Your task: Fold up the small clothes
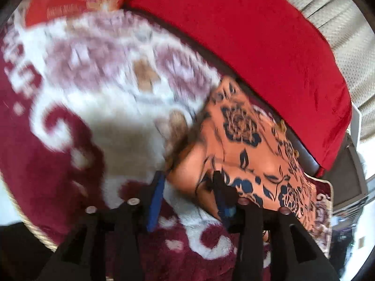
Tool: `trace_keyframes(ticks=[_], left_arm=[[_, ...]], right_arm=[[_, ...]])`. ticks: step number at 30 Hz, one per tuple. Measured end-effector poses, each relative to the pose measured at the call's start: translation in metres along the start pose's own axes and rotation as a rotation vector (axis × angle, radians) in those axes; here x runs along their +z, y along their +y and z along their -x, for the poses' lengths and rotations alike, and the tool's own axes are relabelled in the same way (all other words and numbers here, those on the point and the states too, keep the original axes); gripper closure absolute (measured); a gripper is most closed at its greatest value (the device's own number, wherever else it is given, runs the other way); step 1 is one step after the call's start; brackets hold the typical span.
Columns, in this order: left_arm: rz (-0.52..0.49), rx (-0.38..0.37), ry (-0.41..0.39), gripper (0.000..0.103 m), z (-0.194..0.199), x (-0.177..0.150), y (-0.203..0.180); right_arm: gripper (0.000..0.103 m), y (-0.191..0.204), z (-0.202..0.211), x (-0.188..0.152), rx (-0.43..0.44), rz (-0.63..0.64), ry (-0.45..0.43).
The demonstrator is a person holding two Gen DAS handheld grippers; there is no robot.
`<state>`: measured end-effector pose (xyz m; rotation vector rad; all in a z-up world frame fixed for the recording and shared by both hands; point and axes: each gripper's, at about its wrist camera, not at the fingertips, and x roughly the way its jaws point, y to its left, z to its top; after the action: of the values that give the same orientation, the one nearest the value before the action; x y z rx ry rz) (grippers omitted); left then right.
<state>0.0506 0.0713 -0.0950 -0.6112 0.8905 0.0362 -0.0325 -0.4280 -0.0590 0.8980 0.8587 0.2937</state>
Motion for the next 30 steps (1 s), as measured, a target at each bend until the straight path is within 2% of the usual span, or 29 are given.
trace_keyframes(ticks=[1,3,5,7,11,14,16,21,30], left_arm=[[0.000,0.023,-0.026,0.047,0.007,0.001,0.006],[0.019,0.057,-0.081,0.046,0.019,0.002,0.013],[0.018,0.086,-0.113,0.046,0.021,0.005,0.012],[-0.019,0.092,-0.117,0.046,0.022,0.004,0.010],[-0.154,0.063,-0.088,0.045,0.017,-0.006,-0.027],[-0.296,0.049,-0.084,0.037,0.012,-0.020,-0.072],[-0.386,0.072,-0.084,0.032,0.004,-0.029,-0.102],[-0.565,0.150,-0.082,0.032,-0.021,-0.050,-0.146],[-0.601,0.191,-0.054,0.032,-0.041,-0.058,-0.149]], right_arm=[[0.013,0.002,0.009,-0.001,0.005,-0.004,-0.031],[0.013,0.004,0.035,-0.010,0.021,-0.008,-0.094],[0.013,0.002,0.051,-0.022,0.035,-0.020,-0.120],[0.013,-0.007,0.061,-0.038,0.024,-0.055,-0.119],[0.012,-0.031,0.060,-0.054,0.005,-0.153,-0.112],[0.012,-0.040,0.054,-0.047,-0.004,-0.202,-0.135],[0.012,-0.042,0.049,-0.036,-0.029,-0.225,-0.161],[0.011,-0.049,0.032,-0.017,-0.061,-0.280,-0.170],[0.011,-0.041,0.027,-0.014,-0.086,-0.268,-0.175]])
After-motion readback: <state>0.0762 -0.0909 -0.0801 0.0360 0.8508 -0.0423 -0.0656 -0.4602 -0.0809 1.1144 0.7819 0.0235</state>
